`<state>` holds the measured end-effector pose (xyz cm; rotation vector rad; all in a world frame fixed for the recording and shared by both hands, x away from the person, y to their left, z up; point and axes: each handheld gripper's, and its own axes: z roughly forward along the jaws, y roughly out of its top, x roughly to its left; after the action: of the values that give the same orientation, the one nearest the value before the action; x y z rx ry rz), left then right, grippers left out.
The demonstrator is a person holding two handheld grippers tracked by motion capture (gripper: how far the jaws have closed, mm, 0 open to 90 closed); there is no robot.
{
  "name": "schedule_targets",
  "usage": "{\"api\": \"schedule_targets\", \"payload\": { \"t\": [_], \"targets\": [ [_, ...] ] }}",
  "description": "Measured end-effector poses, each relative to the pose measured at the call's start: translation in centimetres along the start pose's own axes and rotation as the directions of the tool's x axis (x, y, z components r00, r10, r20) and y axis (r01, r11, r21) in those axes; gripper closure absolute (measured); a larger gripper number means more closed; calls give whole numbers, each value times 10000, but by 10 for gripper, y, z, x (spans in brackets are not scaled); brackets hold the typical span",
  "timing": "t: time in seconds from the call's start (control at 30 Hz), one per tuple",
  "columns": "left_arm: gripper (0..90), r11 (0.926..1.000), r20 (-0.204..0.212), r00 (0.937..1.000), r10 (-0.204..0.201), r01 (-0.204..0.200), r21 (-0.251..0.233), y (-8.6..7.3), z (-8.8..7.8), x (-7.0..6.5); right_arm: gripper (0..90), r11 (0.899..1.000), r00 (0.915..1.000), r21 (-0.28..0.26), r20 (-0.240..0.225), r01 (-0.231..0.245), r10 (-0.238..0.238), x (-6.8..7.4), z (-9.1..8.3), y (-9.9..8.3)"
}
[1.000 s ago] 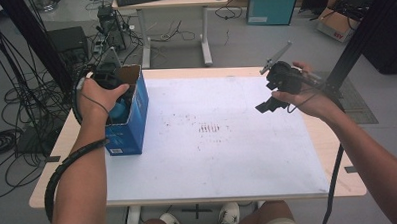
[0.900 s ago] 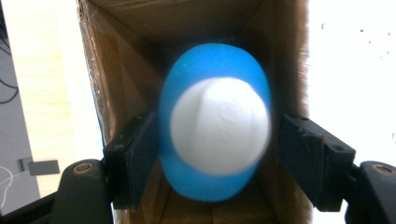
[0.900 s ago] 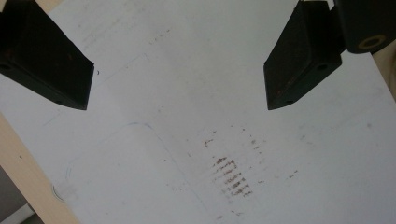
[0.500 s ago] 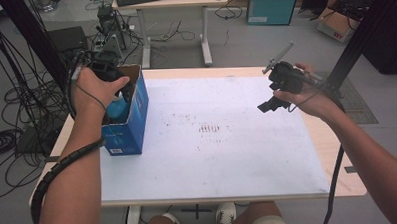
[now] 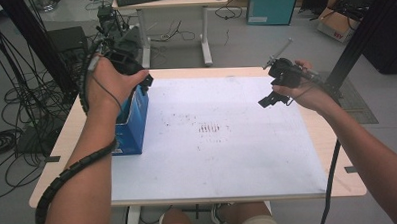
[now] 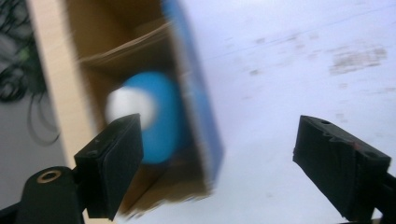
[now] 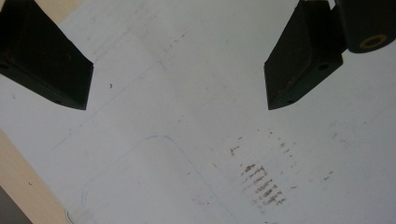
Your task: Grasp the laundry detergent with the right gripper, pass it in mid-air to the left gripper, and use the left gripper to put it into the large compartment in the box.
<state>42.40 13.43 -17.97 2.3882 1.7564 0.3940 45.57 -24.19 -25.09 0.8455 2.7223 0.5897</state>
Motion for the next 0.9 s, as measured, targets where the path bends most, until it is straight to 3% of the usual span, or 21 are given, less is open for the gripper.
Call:
{"api": "schedule_targets", "payload": {
  "t": [0.1, 0.27, 0.47, 0.6, 0.9],
  "targets": [
    [138, 9986, 293, 9982, 527, -528, 15, 4, 2, -19, 81, 9999, 9999, 71, 68, -102, 101, -4, 0, 3],
    [122, 9912, 727, 9885, 1323, -1327, 10, 12, 7, -50, 84, 9994, 9995, 243, 217, -231, 226, -12, -4, 8],
    [104, 9798, 1293, 9713, 1998, -1987, -214, 19, 11, -78, 84, 9979, 9982, 339, 278, -544, 534, -25, -9, 14],
    [101, 9722, 1419, 9620, 2332, -2336, -142, 20, 15, -88, 84, 9960, 9961, 395, 382, -807, 792, -36, -11, 16],
    [101, 9689, 1558, 9564, 2468, -2468, -201, 21, 20, -96, 84, 9947, 9942, 431, 570, -936, 911, -52, -17, 22]
  ]
}}
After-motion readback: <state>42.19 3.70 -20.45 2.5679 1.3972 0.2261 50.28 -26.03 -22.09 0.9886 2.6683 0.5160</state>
